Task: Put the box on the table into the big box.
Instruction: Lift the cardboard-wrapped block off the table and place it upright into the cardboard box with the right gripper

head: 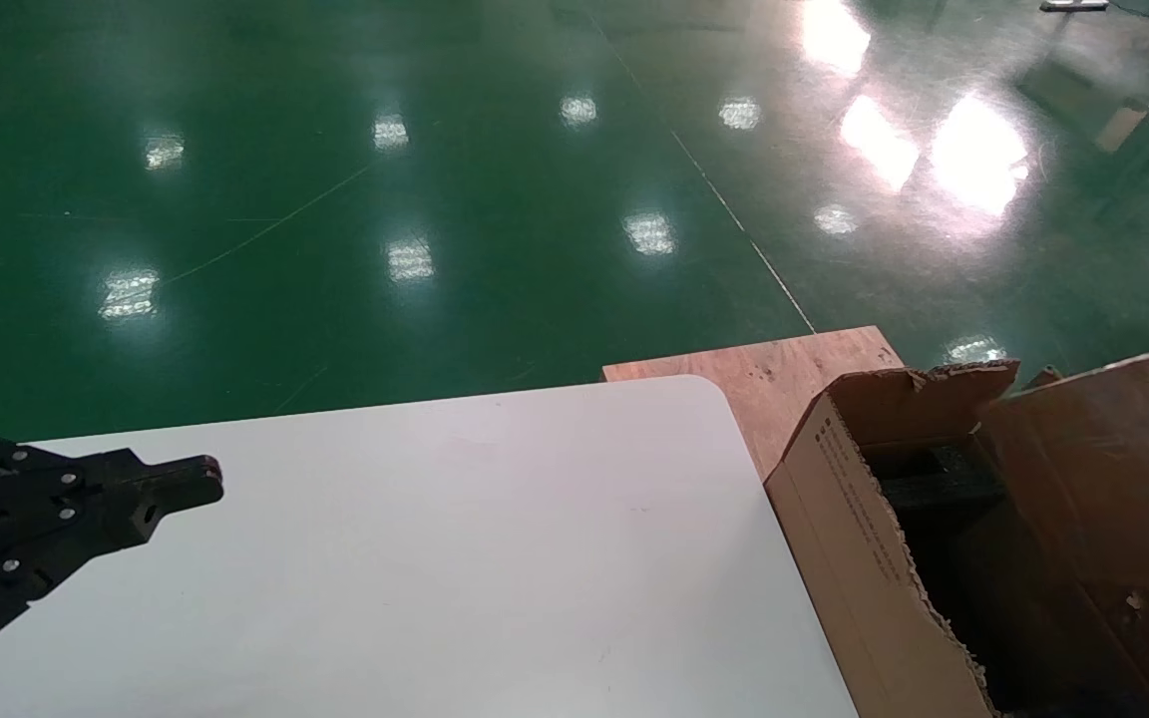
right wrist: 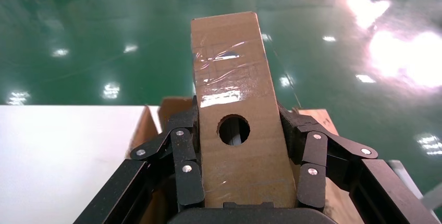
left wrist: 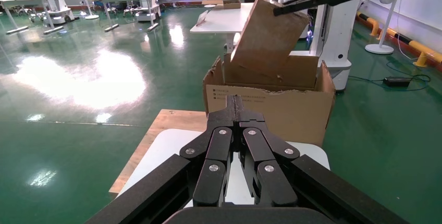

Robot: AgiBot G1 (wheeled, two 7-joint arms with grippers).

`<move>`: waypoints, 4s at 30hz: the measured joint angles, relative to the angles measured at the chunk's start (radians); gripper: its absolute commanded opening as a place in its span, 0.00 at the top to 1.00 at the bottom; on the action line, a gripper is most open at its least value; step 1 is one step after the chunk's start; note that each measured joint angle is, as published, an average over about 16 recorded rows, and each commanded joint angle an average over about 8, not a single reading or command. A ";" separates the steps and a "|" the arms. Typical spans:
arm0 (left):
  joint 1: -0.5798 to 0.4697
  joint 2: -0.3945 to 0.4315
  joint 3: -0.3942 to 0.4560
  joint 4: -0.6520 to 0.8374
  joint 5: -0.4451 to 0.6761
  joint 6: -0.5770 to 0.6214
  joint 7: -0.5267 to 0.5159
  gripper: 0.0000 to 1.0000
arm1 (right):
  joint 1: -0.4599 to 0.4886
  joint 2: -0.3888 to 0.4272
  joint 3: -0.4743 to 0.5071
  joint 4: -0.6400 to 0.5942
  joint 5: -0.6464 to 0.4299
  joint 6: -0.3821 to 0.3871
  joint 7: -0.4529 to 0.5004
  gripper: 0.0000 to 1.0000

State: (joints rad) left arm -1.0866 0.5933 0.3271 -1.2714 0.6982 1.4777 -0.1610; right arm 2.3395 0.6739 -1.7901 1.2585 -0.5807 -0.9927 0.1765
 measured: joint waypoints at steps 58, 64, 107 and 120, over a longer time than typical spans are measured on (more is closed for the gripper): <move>0.000 -0.001 0.001 0.000 -0.001 -0.001 0.001 1.00 | 0.306 -0.166 -0.359 -0.547 -0.020 -0.106 -0.165 1.00; 0.000 -0.001 0.002 0.000 -0.001 -0.001 0.001 1.00 | 0.269 -0.164 -0.338 -0.503 -0.032 -0.066 -0.155 1.00; -0.001 -0.001 0.003 0.000 -0.002 -0.001 0.001 1.00 | 0.470 -0.216 -0.583 -0.633 -0.069 -0.075 -0.176 1.00; -0.001 -0.001 0.003 0.000 -0.002 -0.001 0.001 1.00 | 0.516 -0.231 -0.653 -0.646 -0.056 -0.048 -0.189 1.00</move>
State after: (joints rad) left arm -1.0873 0.5922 0.3299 -1.2714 0.6963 1.4765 -0.1596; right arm 2.8556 0.4426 -2.4427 0.6121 -0.6371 -1.0411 -0.0122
